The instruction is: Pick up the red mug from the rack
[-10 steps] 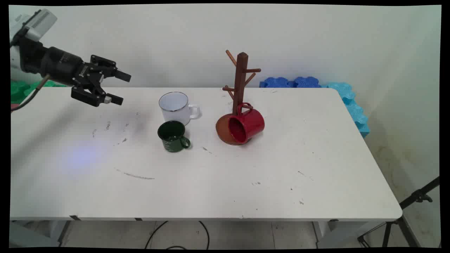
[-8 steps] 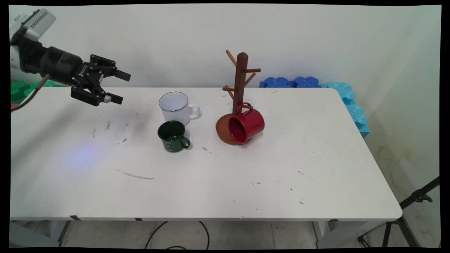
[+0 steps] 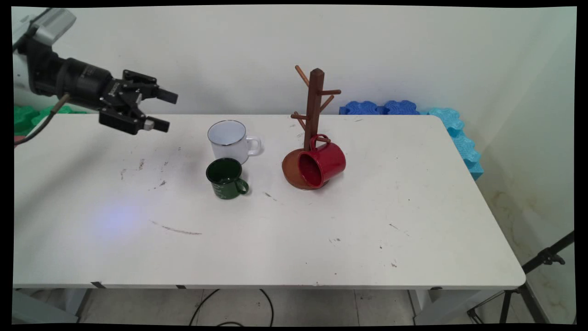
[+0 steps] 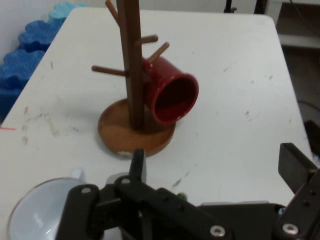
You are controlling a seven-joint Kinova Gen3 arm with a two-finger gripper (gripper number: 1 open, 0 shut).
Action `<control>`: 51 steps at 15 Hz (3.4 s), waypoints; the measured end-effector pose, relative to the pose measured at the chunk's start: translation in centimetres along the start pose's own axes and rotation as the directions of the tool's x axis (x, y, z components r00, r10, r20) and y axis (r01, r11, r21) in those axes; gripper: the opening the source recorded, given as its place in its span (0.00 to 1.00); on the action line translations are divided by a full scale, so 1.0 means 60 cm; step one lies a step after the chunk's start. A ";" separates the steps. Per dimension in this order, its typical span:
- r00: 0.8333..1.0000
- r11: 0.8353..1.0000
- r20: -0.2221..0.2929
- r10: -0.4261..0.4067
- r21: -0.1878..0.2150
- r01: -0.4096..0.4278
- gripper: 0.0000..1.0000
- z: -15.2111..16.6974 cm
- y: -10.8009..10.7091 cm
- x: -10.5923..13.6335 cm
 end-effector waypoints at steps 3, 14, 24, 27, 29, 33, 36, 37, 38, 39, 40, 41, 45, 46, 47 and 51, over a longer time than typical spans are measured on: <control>0.998 0.998 -0.022 -0.064 0.016 0.064 1.00 0.039 0.025 0.034; 0.975 0.970 -0.037 -0.218 0.105 0.221 1.00 0.217 0.093 0.113; 0.961 0.946 -0.007 -0.275 0.177 0.272 1.00 0.370 0.141 0.101; 0.958 0.939 0.005 -0.288 0.199 0.281 1.00 0.414 0.152 0.086; 0.955 0.934 0.011 -0.296 0.212 0.287 1.00 0.441 0.158 0.077; 0.948 0.921 0.020 -0.318 0.243 0.304 1.00 0.491 0.165 0.057; 0.942 0.912 0.025 -0.334 0.262 0.317 1.00 0.523 0.170 0.042; 0.941 0.909 0.025 -0.338 0.266 0.319 1.00 0.531 0.171 0.038; 0.940 0.908 0.026 -0.340 0.269 0.321 1.00 0.536 0.172 0.035; 0.939 0.906 0.026 -0.343 0.273 0.324 1.00 0.543 0.173 0.031; 0.938 0.904 0.027 -0.347 0.277 0.326 1.00 0.550 0.175 0.026; 0.936 0.902 0.027 -0.350 0.280 0.329 1.00 0.557 0.176 0.022; 0.934 0.897 0.025 -0.358 0.289 0.336 1.00 0.580 0.180 0.008; 0.933 0.895 0.022 -0.359 0.290 0.337 1.00 0.586 0.180 0.006; 0.933 0.895 0.020 -0.360 0.291 0.339 1.00 0.590 0.181 0.005; 0.931 0.891 0.002 -0.364 0.291 0.348 1.00 0.612 0.179 0.000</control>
